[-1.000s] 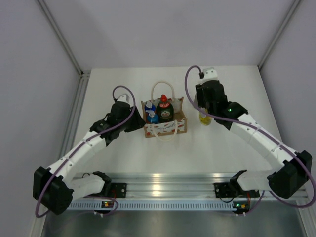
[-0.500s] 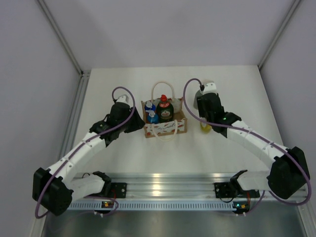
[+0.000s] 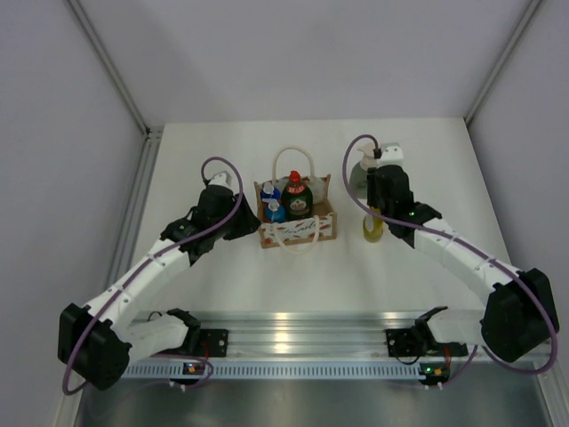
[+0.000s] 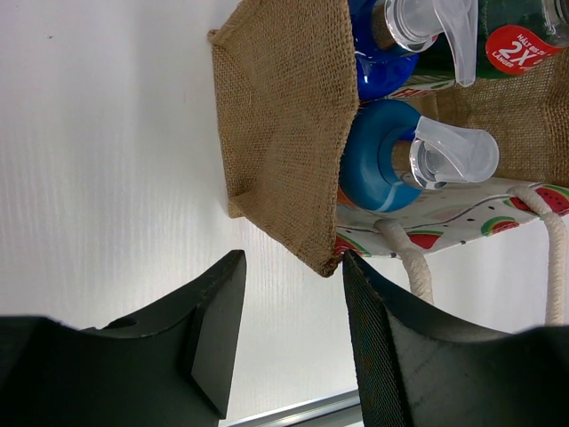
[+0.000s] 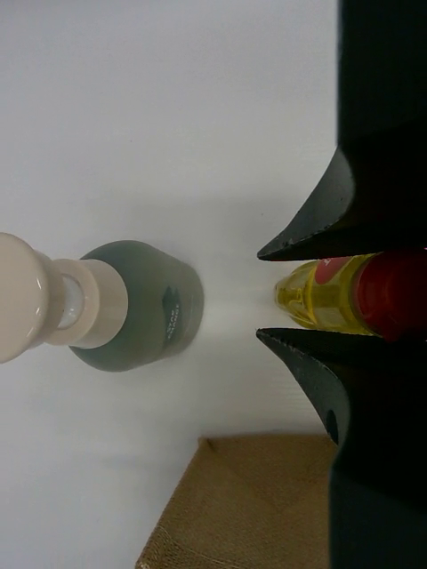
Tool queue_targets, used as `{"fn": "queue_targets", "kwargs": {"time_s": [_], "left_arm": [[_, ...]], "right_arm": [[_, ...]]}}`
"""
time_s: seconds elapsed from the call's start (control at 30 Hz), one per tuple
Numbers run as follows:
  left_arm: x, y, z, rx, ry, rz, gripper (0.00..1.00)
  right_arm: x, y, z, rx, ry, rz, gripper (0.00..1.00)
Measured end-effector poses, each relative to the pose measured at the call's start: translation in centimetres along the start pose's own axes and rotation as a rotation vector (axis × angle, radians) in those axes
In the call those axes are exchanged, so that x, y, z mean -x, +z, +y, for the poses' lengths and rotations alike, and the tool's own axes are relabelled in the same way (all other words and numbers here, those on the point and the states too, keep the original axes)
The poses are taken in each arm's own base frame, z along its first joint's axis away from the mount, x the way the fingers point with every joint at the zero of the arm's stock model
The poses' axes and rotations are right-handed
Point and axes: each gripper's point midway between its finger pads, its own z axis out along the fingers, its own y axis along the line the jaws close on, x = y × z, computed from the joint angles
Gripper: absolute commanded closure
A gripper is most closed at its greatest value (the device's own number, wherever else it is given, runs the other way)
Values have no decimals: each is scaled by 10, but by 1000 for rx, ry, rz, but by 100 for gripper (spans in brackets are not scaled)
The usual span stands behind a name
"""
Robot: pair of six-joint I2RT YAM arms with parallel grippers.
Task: Take the personal care products out of the canvas bag
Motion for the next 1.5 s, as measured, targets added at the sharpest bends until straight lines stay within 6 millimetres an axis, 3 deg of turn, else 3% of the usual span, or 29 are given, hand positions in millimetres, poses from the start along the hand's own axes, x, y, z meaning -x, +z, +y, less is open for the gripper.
{"fn": "queue_targets", "kwargs": {"time_s": [0.07, 0.1, 0.17, 0.27, 0.43, 0.63, 0.87, 1.13, 1.37, 1.5], "left_arm": [[0, 0, 0, 0, 1, 0, 48], [0, 0, 0, 0, 2, -1, 48], [0, 0, 0, -1, 4, -1, 48], [0, 0, 0, -1, 5, -1, 48], [0, 0, 0, -2, 8, -3, 48], [1, -1, 0, -3, 14, -4, 48], [2, -3, 0, -9, 14, -11, 48], [2, -4, -1, -12, 13, -15, 43], [2, -4, -1, -13, 13, -15, 37], [2, -4, -1, -13, 13, -15, 33]], "right_arm": [[0, 2, -2, 0, 12, 0, 97], [1, 2, -4, 0, 19, 0, 88], [1, 4, -7, -4, 26, 2, 79], [1, 4, -10, -5, 31, 3, 75], [4, 2, -9, 6, 35, -4, 48], [30, -8, -13, 11, 61, -68, 40], [54, -16, -12, 38, 83, -118, 39], [86, -37, 24, 271, 94, -190, 39], [100, -63, 86, 618, 35, -259, 39], [97, -62, 119, 756, -1, -255, 39]]}}
